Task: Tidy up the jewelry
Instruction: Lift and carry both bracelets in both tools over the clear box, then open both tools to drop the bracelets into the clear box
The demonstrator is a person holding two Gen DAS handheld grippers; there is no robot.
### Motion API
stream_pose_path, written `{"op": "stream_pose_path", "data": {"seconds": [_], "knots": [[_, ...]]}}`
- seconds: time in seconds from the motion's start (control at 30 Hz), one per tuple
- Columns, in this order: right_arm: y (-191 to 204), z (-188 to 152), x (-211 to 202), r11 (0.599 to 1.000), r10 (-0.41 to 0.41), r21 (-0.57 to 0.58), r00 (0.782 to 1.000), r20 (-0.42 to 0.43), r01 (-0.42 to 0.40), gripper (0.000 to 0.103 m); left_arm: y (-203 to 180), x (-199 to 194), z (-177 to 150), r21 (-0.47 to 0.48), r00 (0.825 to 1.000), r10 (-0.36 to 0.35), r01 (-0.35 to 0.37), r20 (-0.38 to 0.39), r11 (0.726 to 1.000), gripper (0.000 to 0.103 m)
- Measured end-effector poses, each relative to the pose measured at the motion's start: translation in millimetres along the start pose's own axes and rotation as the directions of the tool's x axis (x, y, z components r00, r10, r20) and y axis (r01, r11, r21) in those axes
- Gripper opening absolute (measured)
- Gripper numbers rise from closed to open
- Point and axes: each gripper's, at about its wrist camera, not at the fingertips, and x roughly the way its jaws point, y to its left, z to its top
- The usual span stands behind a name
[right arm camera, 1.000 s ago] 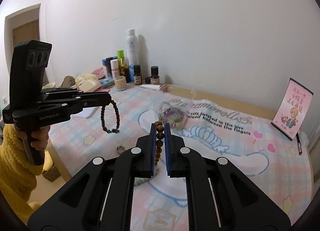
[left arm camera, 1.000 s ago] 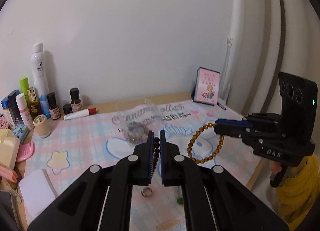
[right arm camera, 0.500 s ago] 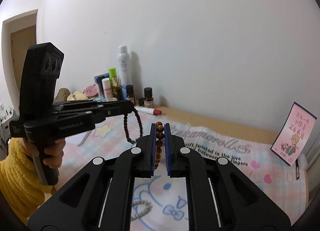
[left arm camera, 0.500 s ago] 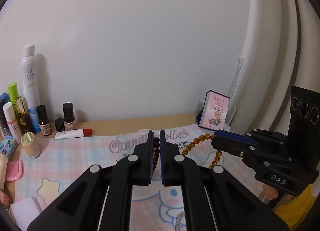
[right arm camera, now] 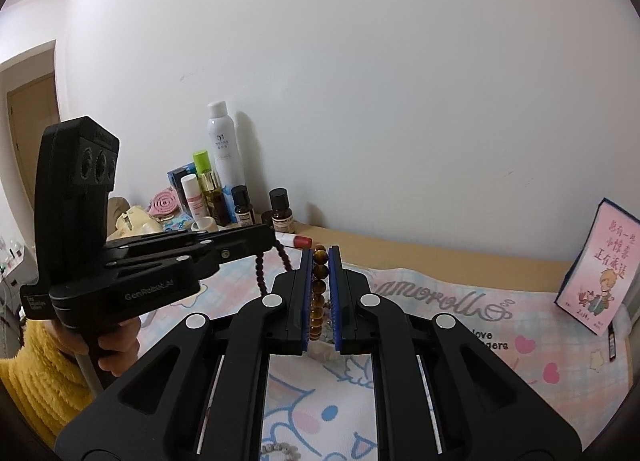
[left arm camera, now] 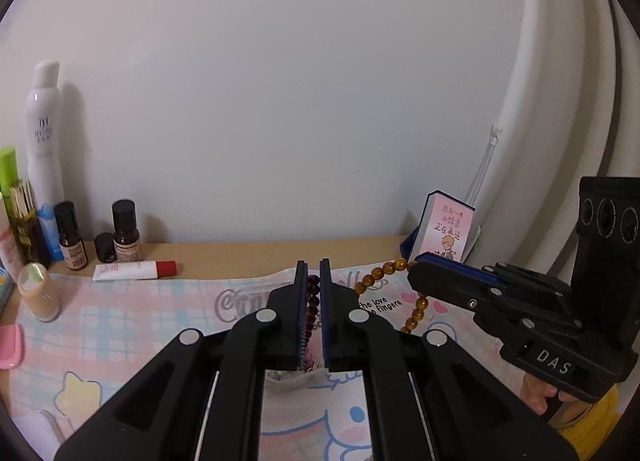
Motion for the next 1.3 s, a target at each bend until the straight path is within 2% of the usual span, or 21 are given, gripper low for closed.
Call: {"op": "stream_pose_path", "data": {"seconds": [0.13,0.37,0.63,0.93,0.97,1.0,1.13,1.27,1.3], "knots": [[-5,-5,20,1.0,0.0,0.005,0.999,-0.036,0.0,0.007,7,14,-5,-0.016,1.0,0.0,-0.001,-0.029,1.0,0.006],[-13,-23,51,1.0,-0.019,0.01,0.993,-0.119,0.021,0.007,10,34,-18,0.02,0.995,0.044,-0.042,-0.085,0.999,0.006],[-17,-35,59,1.0,-0.028,-0.008,0.987,-0.161,0.027,0.008,18,48,-26,0.039,0.987,0.089,-0.084,-0.133,0.996,0.006],[-20,-39,61,1.0,-0.024,0.005,0.985,-0.169,0.025,0.008,16,51,-29,0.069,0.984,0.106,-0.097,-0.144,0.993,0.006],[-19,-39,59,1.0,-0.026,0.004,0.986,-0.167,0.027,0.008,17,52,-29,0.074,0.983,0.115,-0.105,-0.145,0.992,0.007],[-18,-39,57,1.0,-0.029,0.002,0.986,-0.162,0.03,0.008,17,53,-30,0.077,0.982,0.119,-0.109,-0.149,0.991,0.013],[-17,-41,40,0.998,-0.067,-0.002,0.988,-0.138,0.067,0.011,17,52,-30,0.066,0.984,0.102,-0.093,-0.144,0.993,0.021],[-19,-51,17,0.998,-0.052,0.035,0.992,-0.118,0.056,0.035,14,47,-29,0.052,0.988,0.081,-0.075,-0.128,0.996,0.037],[-19,-54,12,0.998,-0.043,0.04,0.992,-0.122,0.049,0.035,13,44,-28,0.052,0.99,0.079,-0.073,-0.12,0.996,0.04]]}}
